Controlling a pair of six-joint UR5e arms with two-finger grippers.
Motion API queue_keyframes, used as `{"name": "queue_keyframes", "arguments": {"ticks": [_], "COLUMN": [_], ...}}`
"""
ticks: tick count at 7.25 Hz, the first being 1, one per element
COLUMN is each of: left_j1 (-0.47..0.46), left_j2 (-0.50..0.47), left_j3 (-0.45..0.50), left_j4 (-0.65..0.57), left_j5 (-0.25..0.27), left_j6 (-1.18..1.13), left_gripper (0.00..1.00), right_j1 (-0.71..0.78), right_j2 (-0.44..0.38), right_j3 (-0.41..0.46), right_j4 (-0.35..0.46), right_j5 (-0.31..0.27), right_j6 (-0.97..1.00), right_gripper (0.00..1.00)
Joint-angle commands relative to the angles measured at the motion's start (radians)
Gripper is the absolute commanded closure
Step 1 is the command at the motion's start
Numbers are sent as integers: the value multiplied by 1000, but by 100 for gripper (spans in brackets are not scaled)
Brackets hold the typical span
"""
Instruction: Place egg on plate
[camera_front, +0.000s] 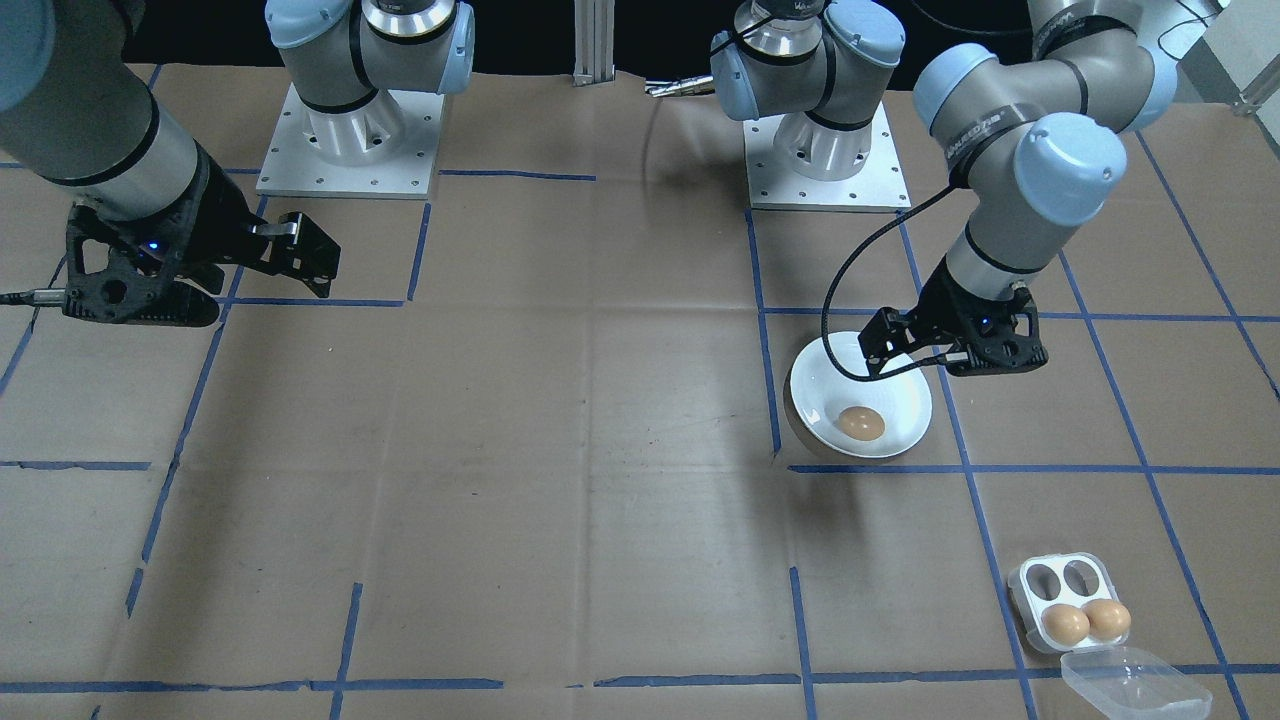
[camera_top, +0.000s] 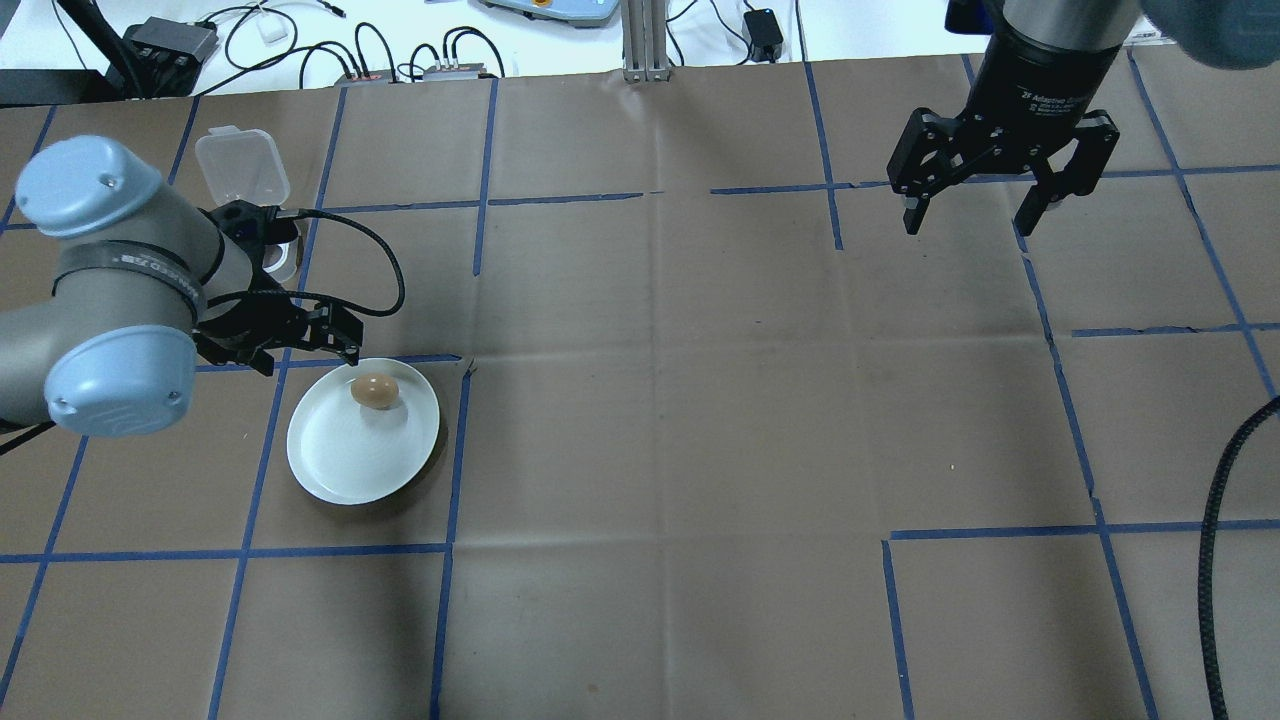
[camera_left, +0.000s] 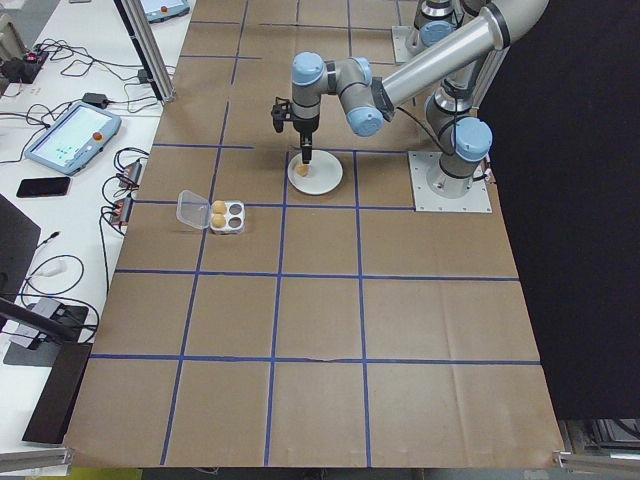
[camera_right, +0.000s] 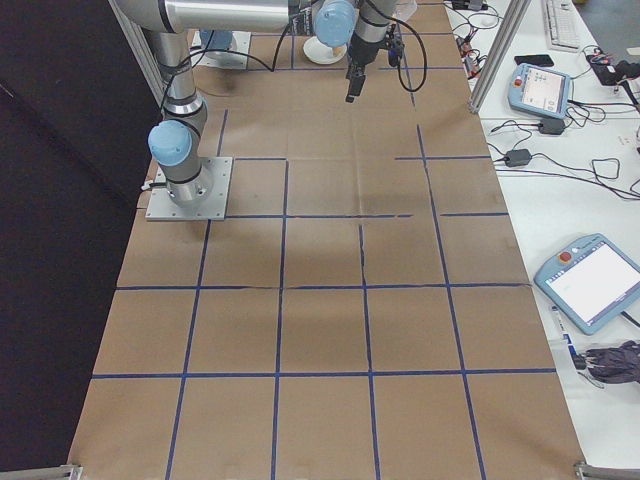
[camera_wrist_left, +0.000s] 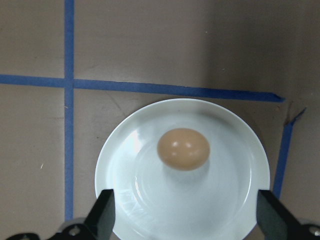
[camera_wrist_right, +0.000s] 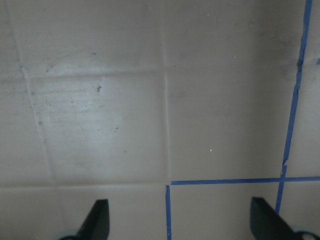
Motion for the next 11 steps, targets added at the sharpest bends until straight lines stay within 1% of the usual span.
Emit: {"name": "queue_keyframes", "arguments": {"ticks": [1,2,4,5,6,7,8,9,10,11], "left_j1": [4,9,20,41,87,154,190,191,190,190], "left_j2": [-15,-65,-179,-207,-225,-262,-308,-378,-418,-440], "left_j3": [100,161,317,364,393,421,480,534,579,609], "left_j4": [-98,-97,-121,-146,-166,-166,-166,-166,-167,-167], "left_j5": [1,1,2,2,5,34,37,40,37,37], "left_j6": [11,42,124,277,412,504,526,528,622,818], "left_gripper": [0,0,0,0,0,0,0,0,0,0], "right_j1": [0,0,0,0,0,0,0,0,0,0], "right_j2": [0,0,0,0,1,0,0,0,1,0], "right_j3": [0,0,0,0,0,0,0,0,0,0], "right_j4": [0,0,0,0,0,0,0,0,0,0], "right_j5": [0,0,-1,0,-1,0,0,-1,0,0], "right_j6": [0,0,0,0,0,0,0,0,0,0], "right_gripper": [0,0,0,0,0,0,0,0,0,0]}}
